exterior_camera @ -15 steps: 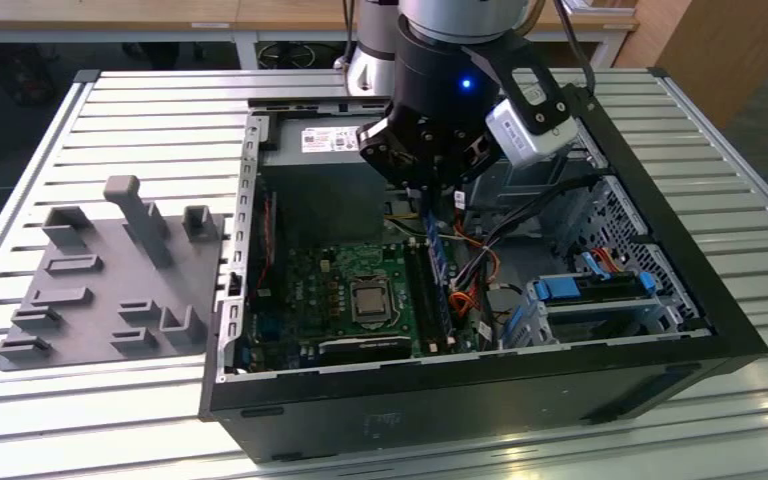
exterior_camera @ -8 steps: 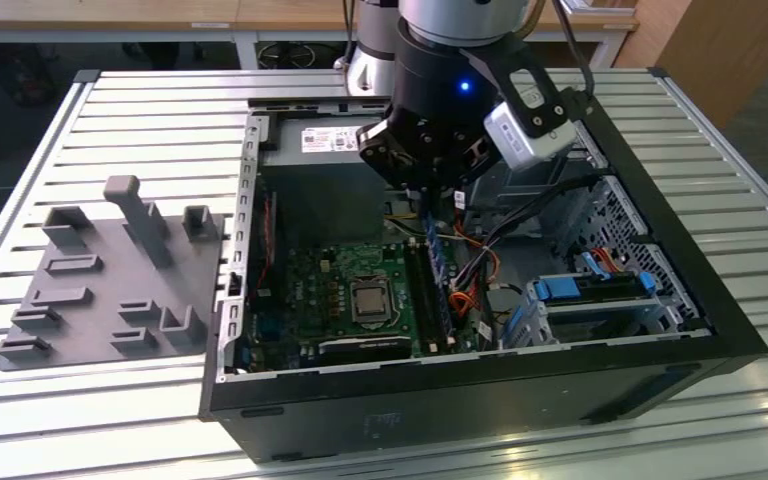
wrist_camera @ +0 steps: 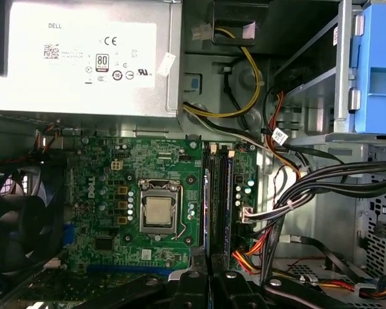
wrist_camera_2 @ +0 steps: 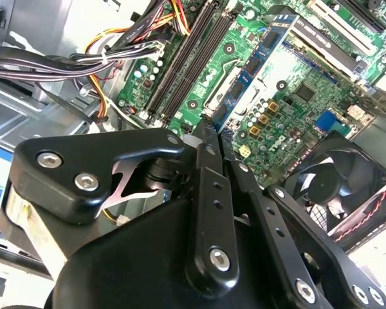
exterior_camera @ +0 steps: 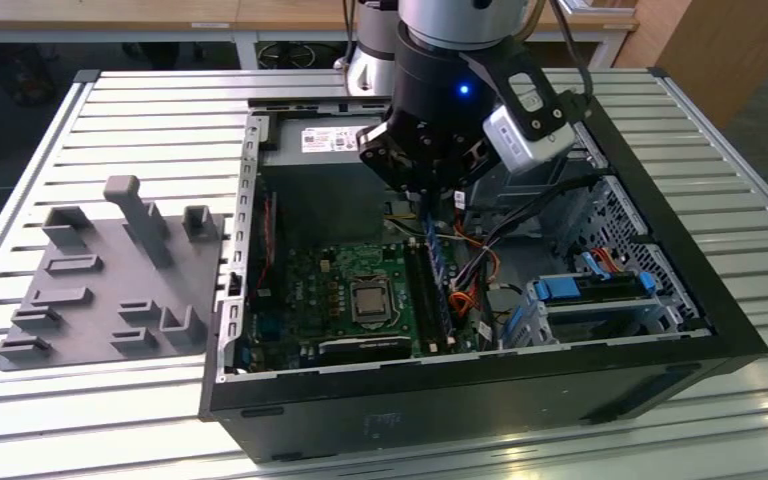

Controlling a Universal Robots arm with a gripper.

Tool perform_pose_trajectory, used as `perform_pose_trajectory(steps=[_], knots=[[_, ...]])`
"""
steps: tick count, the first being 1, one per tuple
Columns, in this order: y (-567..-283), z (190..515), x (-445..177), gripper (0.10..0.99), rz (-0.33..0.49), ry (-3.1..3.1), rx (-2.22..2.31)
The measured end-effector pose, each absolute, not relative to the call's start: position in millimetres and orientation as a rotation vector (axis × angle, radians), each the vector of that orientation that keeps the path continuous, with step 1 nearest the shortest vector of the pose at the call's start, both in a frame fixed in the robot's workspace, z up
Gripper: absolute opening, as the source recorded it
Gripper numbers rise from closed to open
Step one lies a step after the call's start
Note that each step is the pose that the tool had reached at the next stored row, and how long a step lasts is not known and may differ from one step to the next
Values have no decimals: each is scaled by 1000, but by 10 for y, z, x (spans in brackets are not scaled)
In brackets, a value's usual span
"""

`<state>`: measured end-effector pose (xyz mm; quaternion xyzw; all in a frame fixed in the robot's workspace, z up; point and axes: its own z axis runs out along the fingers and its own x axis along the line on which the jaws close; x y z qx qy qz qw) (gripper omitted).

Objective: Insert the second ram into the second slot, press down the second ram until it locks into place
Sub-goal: 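Press down the second ram until it locks into place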

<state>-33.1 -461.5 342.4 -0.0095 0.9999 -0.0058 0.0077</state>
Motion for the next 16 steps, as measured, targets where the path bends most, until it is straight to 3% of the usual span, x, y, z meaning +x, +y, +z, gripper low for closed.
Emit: perform_pose_trajectory(steps=[16], knots=[[-4615, 3386, -331, 137, -18, 3126, -27]])
